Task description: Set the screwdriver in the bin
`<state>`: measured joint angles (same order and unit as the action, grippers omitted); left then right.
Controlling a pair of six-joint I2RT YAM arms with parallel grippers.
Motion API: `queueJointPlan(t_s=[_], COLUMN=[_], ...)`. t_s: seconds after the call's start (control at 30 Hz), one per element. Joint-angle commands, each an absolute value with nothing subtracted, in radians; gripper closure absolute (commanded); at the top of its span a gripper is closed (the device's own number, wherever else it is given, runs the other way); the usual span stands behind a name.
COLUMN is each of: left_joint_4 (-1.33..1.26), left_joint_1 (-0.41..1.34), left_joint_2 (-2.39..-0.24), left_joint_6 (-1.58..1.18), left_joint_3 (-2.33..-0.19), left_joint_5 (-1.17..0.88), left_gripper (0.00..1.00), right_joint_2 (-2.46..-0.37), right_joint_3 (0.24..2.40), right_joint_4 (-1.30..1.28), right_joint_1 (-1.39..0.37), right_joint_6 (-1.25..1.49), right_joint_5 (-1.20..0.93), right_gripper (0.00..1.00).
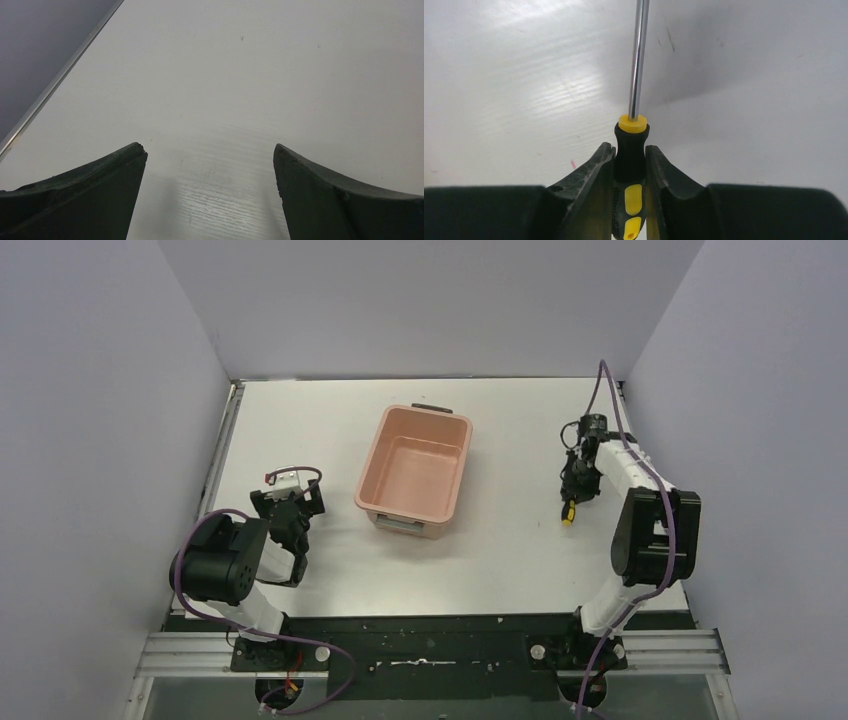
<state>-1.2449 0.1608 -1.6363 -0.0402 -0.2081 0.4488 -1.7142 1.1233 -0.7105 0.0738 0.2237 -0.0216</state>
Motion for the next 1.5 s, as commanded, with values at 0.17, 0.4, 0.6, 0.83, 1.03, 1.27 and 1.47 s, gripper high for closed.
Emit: queueJointPlan(t_s=[0.17,0.4,0.6,0.83,1.03,1.27,1.47], left_joint_4=[-1.267,-1.267,-1.268,-1.267,-1.267,-1.266,-1.267], left_joint_1=[0.153,0.154,0.154,0.154,0.154,0.155,0.154], left_joint_2=[-1.613,-1.613,-1.612,-1.612,-1.613,-1.612,-1.612], left_joint_6=[-0.037,-0.037,-0.037,-0.037,-0.037,-0.038,-0.038], left_joint_3=[-0.226,-0.227,-0.227,-0.227,-0.226,-0.227,-0.227], left_joint_5=[0.435,0.434,0.434,0.434,0.433,0.434,0.434], left_gripper=[0.03,0.03,0.03,0.03,0.03,0.03,0.03], right_joint_2=[-1.499,-1.570,-1.740,-1.919,-2.016,-2.049,-1.990], right_joint_3=[1.654,1.728,1.698,1.623,1.613,1.638,1.778], right_joint_4=[-0.857,-0.683,-0.670,-0.649,-0.626,-0.637,-0.734], right_joint_1=[-0.233,-0.642,-0.746,-0.764,-0.765,-0.765,-0.792], right_joint_6=[0.446,0.616,0.620,0.624,0.637,0.652,0.617], right_joint_5=[0.015,0.137,0.190,0.195,0.199,0.220,0.297], right_gripper=[1.00,1.00,1.00,1.00,0.89,0.45,0.38])
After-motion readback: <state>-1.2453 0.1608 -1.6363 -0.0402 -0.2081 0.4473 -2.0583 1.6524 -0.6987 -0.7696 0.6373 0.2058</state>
